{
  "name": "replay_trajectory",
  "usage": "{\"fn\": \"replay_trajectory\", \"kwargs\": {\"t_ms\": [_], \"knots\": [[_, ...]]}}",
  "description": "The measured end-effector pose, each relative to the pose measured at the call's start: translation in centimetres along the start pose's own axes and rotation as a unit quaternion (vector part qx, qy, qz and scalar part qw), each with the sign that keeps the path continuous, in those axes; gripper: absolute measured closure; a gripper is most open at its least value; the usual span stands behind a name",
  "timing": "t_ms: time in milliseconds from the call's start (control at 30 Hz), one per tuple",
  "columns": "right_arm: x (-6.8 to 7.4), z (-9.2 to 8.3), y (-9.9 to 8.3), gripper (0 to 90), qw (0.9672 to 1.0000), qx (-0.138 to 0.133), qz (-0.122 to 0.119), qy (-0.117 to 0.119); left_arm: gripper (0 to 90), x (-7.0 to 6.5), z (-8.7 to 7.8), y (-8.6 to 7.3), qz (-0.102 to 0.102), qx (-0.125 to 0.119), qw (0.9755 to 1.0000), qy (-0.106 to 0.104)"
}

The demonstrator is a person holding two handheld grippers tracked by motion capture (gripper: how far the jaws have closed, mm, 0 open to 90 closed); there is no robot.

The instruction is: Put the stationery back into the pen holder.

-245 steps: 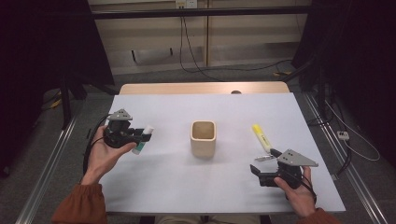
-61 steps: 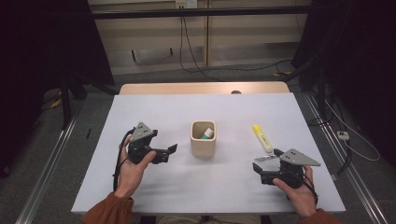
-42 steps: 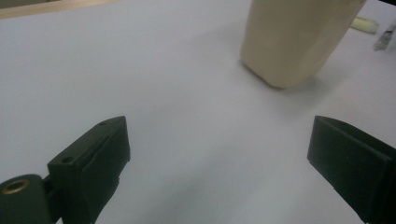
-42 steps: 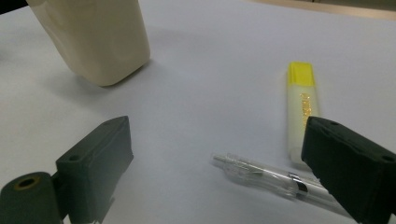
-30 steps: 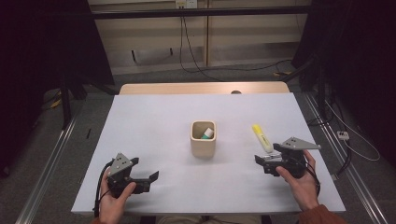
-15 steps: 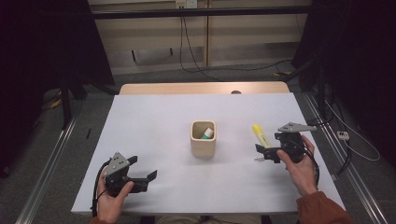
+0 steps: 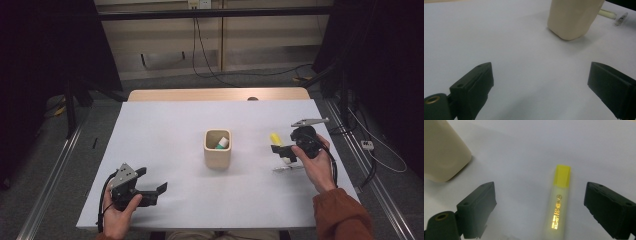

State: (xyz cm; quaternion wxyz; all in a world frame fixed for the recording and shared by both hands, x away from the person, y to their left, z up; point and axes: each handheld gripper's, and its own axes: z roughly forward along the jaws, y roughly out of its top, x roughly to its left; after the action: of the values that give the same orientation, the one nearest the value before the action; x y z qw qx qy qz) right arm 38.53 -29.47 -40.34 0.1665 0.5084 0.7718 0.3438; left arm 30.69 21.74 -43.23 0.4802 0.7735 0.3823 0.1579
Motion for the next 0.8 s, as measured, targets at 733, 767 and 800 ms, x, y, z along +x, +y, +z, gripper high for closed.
{"fn": "replay_trajectory", "kwargs": {"t_ms": [733, 767, 800], "knots": [[-2.0, 4.2, 2.1, 18.9, 0.9961, 0.087, -0.006, -0.012, 6.5, -0.1, -0.2, 0.0, 0.001, -0.003, 1.0, -0.003], [-2.1, 4.3, 2.1, 20.0, 0.9959, 0.089, -0.004, -0.011, 6.5, -0.1, -0.1, 0.0, 0.001, -0.002, 1.0, -0.003], [-2.2, 4.5, 2.1, 20.2, 0.9957, 0.092, -0.002, -0.01, 6.5, -0.1, -0.1, 0.0, 0.0, -0.003, 1.0, -0.003]]}}
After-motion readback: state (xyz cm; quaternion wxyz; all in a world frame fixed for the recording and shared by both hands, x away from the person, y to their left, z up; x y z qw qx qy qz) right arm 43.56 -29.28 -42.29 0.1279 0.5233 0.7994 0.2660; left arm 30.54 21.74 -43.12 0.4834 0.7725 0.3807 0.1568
